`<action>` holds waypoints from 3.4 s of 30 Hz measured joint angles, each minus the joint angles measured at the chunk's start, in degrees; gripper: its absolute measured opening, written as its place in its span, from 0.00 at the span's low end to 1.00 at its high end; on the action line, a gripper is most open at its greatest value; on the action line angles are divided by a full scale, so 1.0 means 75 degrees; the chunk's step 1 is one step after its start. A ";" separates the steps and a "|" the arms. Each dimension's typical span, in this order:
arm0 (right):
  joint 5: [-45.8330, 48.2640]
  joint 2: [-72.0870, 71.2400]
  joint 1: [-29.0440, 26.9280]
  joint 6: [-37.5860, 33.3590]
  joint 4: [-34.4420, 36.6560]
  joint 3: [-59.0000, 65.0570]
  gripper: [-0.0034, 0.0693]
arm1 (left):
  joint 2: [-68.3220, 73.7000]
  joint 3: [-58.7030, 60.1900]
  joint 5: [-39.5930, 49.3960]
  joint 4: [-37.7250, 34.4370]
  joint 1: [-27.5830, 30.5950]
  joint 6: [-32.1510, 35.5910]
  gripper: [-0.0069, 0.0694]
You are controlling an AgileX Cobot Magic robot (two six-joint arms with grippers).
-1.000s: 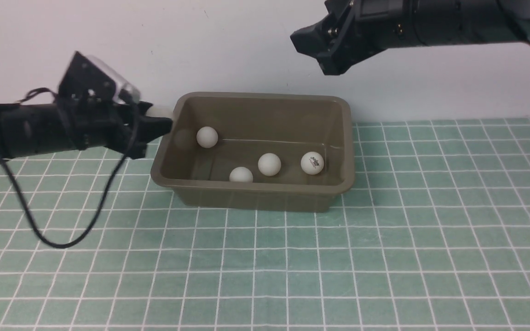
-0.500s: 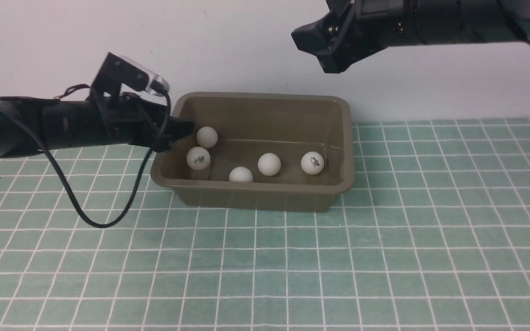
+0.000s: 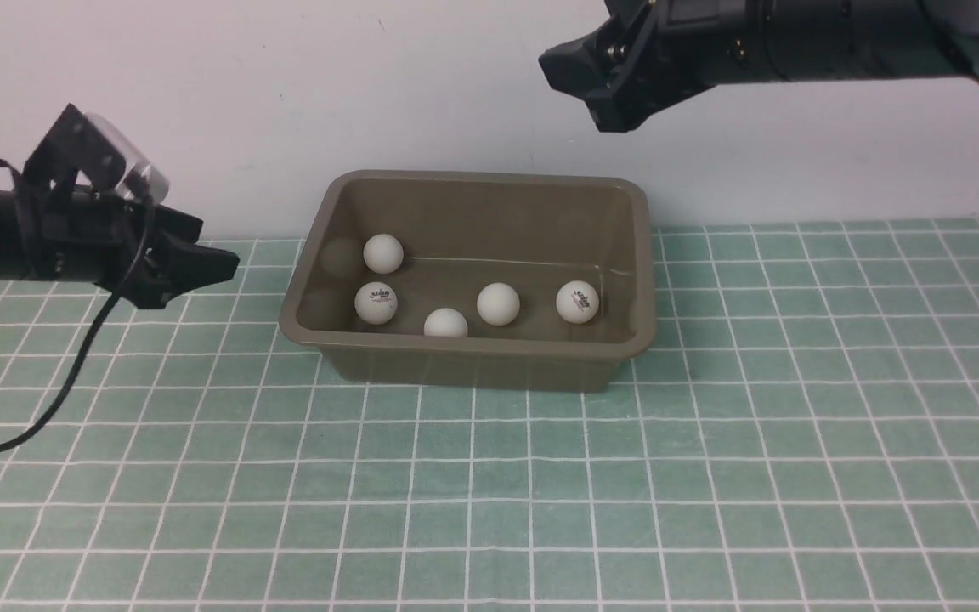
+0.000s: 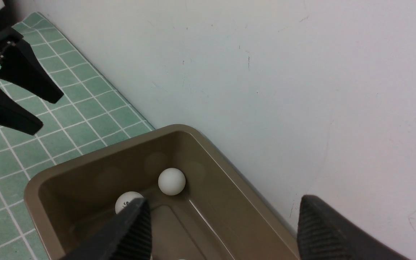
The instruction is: Put the table tennis balls in the box on the green coffee tablecloth.
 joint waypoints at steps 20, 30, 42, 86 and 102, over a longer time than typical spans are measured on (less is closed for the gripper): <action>-0.0015 0.0000 0.0000 -0.0221 0.0000 0.0000 0.73 | 0.1657 -0.0010 -0.0019 -0.1905 -0.0019 0.1866 0.71; -0.0009 0.0000 0.0000 -0.0255 0.0000 0.0000 0.73 | 0.2037 -0.0253 -0.0288 -0.1791 -0.0721 0.1516 0.71; -0.0009 0.0000 0.0000 -0.0262 -0.0157 0.0000 0.73 | 0.2729 -0.0788 -0.0809 -0.2355 -0.1145 0.1611 0.70; -0.0104 -0.0051 0.0000 -0.0262 -0.0457 0.0000 0.70 | 0.1132 -0.0815 -0.1794 -0.1263 -0.2623 -0.0580 0.68; -0.0114 -0.2440 0.0000 0.0490 -0.2077 0.0000 0.70 | -0.1466 -0.0777 -0.2982 0.1946 -0.2644 -0.4843 0.73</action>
